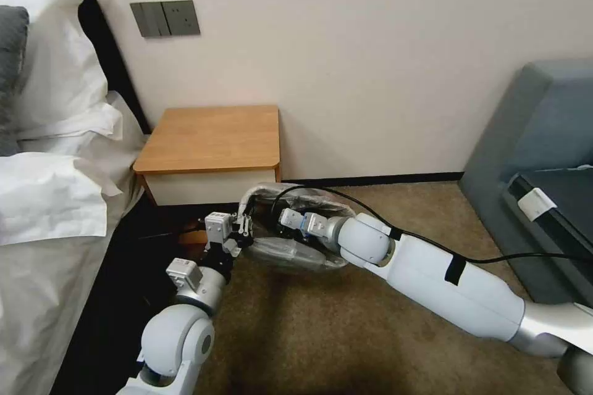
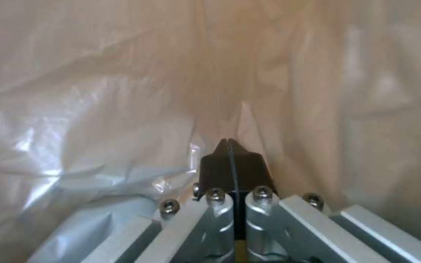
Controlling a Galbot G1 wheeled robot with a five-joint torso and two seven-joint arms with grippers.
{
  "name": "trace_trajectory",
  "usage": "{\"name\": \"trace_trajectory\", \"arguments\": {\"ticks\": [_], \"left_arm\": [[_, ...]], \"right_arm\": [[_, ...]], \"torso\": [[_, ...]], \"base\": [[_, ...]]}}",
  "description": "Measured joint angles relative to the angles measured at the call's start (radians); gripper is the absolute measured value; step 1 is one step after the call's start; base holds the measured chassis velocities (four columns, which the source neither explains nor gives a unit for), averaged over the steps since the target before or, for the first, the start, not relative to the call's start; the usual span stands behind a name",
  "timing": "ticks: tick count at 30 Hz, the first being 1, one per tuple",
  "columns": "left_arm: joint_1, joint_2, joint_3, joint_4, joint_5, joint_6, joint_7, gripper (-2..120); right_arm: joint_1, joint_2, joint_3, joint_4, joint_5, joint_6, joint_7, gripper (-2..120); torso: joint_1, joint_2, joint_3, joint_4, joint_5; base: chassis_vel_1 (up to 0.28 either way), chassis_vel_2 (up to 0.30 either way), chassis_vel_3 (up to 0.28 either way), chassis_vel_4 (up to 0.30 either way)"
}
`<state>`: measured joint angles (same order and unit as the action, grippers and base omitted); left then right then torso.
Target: Pick up the garbage bag from the table and place it over the trash can.
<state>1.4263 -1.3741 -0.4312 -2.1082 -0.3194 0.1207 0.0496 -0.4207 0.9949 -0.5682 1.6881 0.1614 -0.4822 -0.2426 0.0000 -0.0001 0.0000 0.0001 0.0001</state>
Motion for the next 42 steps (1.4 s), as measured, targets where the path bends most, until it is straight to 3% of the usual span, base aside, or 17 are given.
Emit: {"name": "trace_trajectory", "arguments": {"ticks": [25, 33, 40, 42], "left_arm": [[-0.015, -0.031, -0.015, 0.096, -0.040, -0.006, -0.020, 6], [-0.001, -0.033, -0.016, 0.085, -0.085, 0.017, -0.046, 6], [0.021, -0.024, -0.015, 0.045, -0.155, 0.064, -0.093, 6], [0.033, -0.016, -0.017, 0.025, -0.172, 0.081, -0.108, 6]], "right_arm": [[-0.042, -0.139, 0.056, 0.235, 0.172, -0.015, 0.053, 0], [-0.143, -0.207, 0.197, 0.353, 0.316, -0.028, 0.129, 0], [-0.366, -0.256, 0.436, 0.505, 0.448, -0.008, 0.267, 0], [-0.426, -0.257, 0.493, 0.530, 0.453, 0.020, 0.330, 8]], "torso": [[0.000, 0.000, 0.000, -0.0001, -0.0001], [0.000, 0.000, 0.000, -0.0002, 0.0001], [0.000, 0.000, 0.000, -0.0004, 0.0000], [0.000, 0.000, 0.000, -0.0004, -0.0001]], "base": [[0.000, 0.000, 0.000, 0.000], [0.000, 0.000, 0.000, 0.000], [0.000, 0.000, 0.000, 0.000], [0.000, 0.000, 0.000, 0.000]]}}
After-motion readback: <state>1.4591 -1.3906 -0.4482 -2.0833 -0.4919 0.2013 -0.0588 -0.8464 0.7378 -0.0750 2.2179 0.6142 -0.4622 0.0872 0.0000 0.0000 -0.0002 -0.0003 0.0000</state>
